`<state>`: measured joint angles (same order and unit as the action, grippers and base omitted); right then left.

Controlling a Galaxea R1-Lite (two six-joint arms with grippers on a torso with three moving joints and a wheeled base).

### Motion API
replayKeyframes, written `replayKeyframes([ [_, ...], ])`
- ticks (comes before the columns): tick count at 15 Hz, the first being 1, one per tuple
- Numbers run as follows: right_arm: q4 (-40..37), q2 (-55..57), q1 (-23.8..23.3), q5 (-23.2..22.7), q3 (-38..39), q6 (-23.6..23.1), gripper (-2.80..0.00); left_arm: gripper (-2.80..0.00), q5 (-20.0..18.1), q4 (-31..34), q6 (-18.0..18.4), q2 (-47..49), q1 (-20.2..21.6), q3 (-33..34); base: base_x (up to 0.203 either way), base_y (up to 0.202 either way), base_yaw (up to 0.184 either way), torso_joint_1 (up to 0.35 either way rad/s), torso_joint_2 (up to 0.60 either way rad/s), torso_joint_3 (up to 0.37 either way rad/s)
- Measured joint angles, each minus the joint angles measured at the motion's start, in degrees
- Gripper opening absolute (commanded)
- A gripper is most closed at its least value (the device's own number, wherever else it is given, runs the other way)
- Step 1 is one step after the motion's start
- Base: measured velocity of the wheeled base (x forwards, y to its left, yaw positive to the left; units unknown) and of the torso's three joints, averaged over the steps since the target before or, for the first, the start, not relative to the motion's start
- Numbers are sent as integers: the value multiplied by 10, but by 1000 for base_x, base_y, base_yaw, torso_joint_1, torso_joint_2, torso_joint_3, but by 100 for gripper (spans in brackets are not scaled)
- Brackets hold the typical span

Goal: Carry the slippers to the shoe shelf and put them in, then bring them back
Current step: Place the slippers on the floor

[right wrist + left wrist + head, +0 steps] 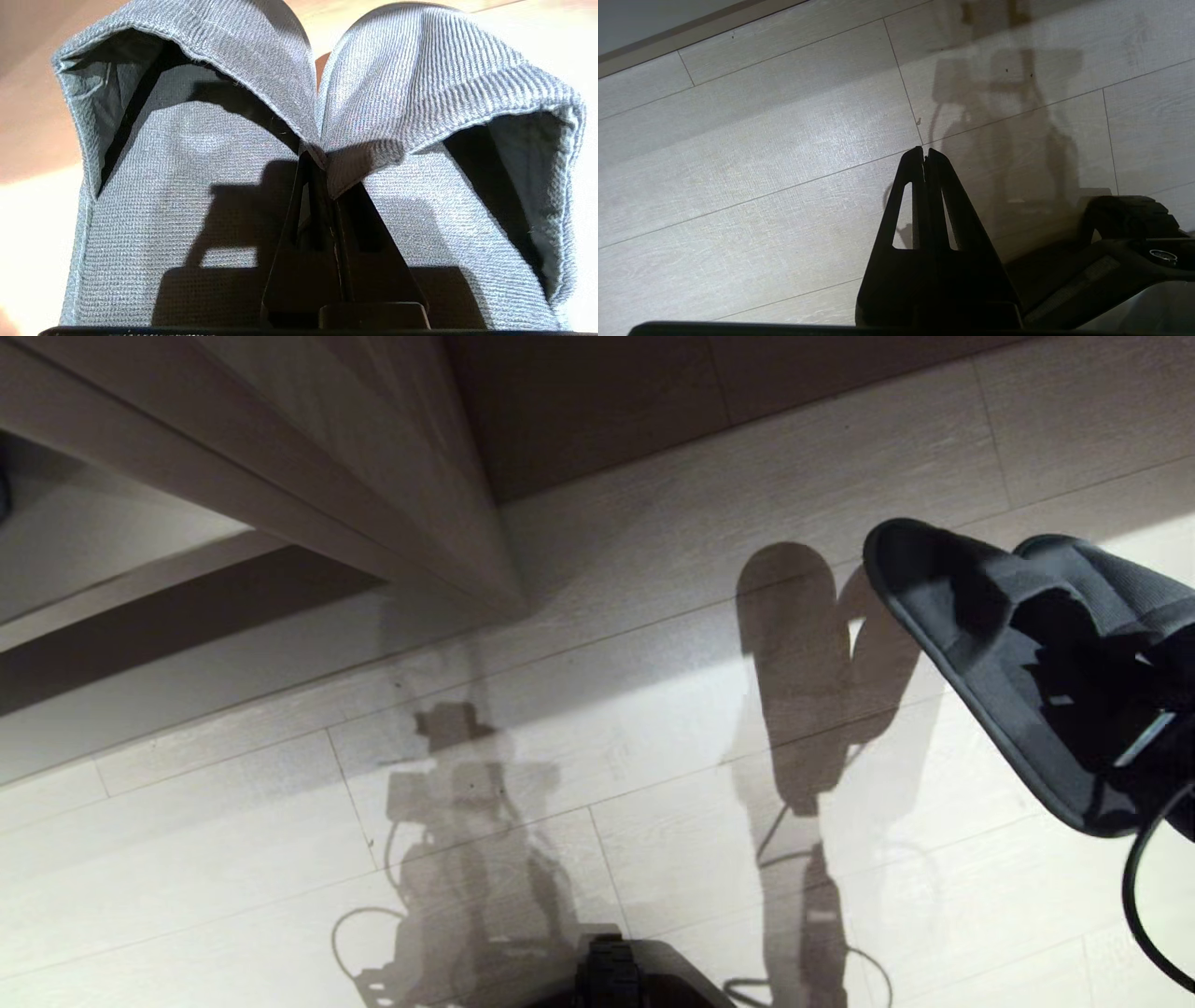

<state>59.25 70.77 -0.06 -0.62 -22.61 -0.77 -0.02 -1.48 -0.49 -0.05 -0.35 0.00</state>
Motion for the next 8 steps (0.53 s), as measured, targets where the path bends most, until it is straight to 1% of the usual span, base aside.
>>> replayKeyframes([
  [3,110,98,12,87,-34,27,-280,-280,0,0,0,0,0,0,0,0,0,0,0,0],
  [6,220,187,60,174,-67,49,-280,-280,-1,0,1,0,0,0,0,0,0,0,0,0],
  [8,268,243,91,235,-104,60,-280,-280,0,0,1,0,0,0,0,0,0,0,0,0],
])
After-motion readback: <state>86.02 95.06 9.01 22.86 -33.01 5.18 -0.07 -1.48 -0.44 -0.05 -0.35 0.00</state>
